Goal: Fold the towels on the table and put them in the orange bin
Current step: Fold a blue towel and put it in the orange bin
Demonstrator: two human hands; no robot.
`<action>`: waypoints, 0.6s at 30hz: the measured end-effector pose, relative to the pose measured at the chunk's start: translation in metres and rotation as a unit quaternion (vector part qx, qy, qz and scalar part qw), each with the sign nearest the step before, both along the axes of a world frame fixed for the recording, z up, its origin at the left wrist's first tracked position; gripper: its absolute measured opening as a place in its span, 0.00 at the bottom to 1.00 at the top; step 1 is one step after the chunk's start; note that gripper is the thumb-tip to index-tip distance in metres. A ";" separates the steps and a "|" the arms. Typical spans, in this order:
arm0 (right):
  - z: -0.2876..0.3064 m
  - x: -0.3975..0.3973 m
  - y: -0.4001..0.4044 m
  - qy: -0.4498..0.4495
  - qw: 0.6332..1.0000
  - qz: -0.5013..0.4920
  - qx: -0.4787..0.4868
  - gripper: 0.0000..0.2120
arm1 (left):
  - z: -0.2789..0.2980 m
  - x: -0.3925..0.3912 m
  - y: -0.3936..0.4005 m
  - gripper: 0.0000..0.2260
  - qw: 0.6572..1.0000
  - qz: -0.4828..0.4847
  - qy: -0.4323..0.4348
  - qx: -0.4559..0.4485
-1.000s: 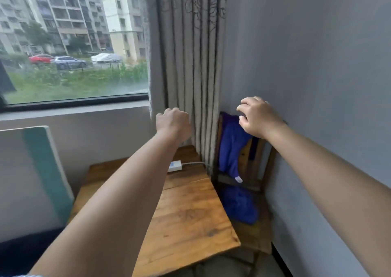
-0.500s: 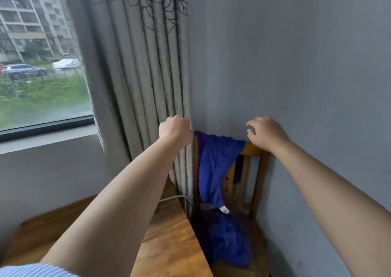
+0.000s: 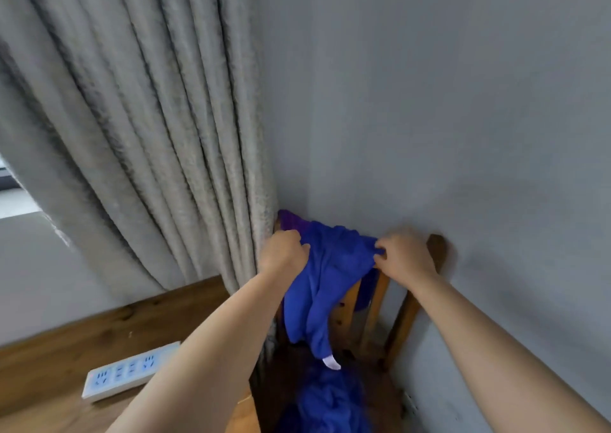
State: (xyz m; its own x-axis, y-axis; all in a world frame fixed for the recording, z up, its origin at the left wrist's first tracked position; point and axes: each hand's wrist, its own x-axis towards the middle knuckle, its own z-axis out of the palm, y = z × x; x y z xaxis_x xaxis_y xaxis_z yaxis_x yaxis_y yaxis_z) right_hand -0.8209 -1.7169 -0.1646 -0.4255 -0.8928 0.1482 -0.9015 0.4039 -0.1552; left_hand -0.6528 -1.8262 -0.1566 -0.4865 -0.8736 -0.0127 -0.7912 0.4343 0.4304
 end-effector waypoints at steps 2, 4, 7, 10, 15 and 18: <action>-0.015 -0.020 -0.020 -0.008 1.000 0.016 0.015 0.16 | -0.014 -0.019 -0.013 0.15 1.000 0.019 -0.006 0.010; -0.023 -0.034 -0.031 -0.012 0.999 0.029 0.039 0.19 | -0.026 -0.032 -0.020 0.17 0.999 0.032 -0.008 0.020; -0.040 -0.053 -0.048 -0.002 0.996 0.065 0.064 0.17 | -0.043 -0.050 -0.032 0.18 0.998 0.064 -0.007 0.013; -0.052 -0.060 -0.053 0.008 0.995 0.095 0.036 0.13 | -0.051 -0.056 -0.043 0.14 0.995 0.097 0.017 -0.008; -0.058 -0.068 -0.052 0.036 0.990 0.133 -0.007 0.12 | -0.053 -0.056 -0.051 0.11 0.997 0.075 0.008 -0.027; -0.054 -0.072 -0.050 0.009 0.994 0.099 -0.039 0.11 | -0.049 -0.055 -0.051 0.17 0.998 0.053 0.034 -0.026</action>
State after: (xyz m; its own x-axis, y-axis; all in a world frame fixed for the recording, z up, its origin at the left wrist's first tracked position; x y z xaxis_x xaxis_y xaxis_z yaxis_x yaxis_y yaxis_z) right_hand -0.8925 -1.7674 -0.2187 -0.2393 -0.9443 0.2259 -0.9650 0.2057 -0.1625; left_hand -0.7075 -1.8774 -0.2059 -0.3890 -0.9191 0.0634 -0.8040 0.3723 0.4637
